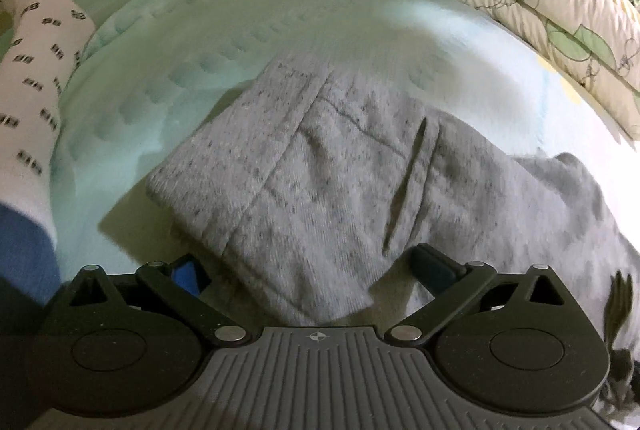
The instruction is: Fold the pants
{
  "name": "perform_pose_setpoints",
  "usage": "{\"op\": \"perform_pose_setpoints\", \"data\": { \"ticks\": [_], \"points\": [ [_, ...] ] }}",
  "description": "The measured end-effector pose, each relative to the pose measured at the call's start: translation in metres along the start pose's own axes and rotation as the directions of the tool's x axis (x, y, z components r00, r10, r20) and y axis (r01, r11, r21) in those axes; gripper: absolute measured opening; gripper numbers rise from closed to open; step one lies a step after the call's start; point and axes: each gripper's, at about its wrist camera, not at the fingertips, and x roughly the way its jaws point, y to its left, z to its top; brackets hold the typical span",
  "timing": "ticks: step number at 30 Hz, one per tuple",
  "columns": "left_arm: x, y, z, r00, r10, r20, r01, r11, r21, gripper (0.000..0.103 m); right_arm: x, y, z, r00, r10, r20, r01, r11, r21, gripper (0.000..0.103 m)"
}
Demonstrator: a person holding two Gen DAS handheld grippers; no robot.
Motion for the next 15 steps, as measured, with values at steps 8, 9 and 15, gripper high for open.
{"op": "perform_pose_setpoints", "data": {
  "ticks": [8, 9, 15],
  "points": [
    [0.015, 0.015, 0.010, 0.997, -0.020, 0.079, 0.023, 0.999, -0.033, 0.087, 0.000, -0.001, 0.001, 1.000, 0.004, -0.003, -0.004, 1.000, 0.005, 0.021],
    [0.014, 0.016, 0.010, 0.996, -0.005, 0.093, 0.008, 0.999, -0.034, 0.064, 0.000, -0.001, 0.001, 1.000, 0.005, -0.003, -0.005, 1.000, 0.006, 0.021],
    [-0.014, -0.003, 0.016, 0.989, -0.058, 0.139, 0.051, 0.997, 0.052, 0.023, 0.001, -0.006, 0.003, 1.000, 0.022, -0.007, -0.022, 1.000, 0.016, 0.021]
  ]
}}
